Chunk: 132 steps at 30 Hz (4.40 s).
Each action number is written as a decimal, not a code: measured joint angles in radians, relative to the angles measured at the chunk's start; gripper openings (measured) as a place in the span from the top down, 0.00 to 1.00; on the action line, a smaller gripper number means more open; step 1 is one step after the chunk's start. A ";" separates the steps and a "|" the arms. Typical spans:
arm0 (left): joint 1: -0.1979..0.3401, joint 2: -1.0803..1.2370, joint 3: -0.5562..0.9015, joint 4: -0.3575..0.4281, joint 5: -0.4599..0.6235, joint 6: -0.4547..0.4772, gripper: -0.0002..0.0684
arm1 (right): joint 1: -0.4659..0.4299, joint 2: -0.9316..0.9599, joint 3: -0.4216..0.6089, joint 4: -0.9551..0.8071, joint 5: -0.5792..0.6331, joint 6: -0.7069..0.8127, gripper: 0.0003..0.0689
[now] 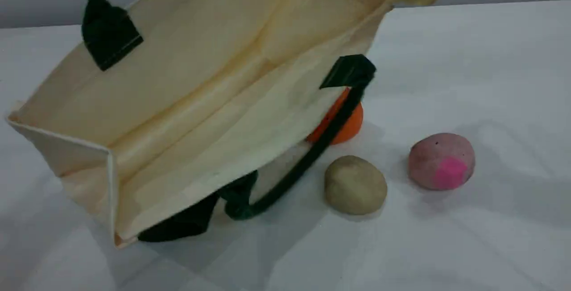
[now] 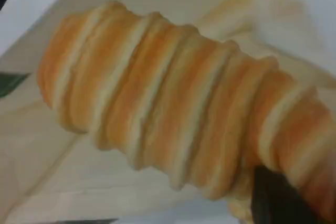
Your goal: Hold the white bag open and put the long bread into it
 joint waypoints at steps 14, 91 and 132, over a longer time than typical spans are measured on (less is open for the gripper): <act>0.000 0.000 -0.068 0.003 0.033 -0.001 0.87 | 0.233 0.002 0.000 0.002 -0.159 0.041 0.88; 0.046 -0.058 -0.060 0.167 -0.013 -0.053 0.87 | 0.272 -0.018 -0.170 -0.181 -0.201 0.158 0.27; 0.088 0.272 -0.056 0.046 -0.036 0.039 0.81 | 0.270 -0.090 -0.170 -0.273 -0.252 0.164 0.27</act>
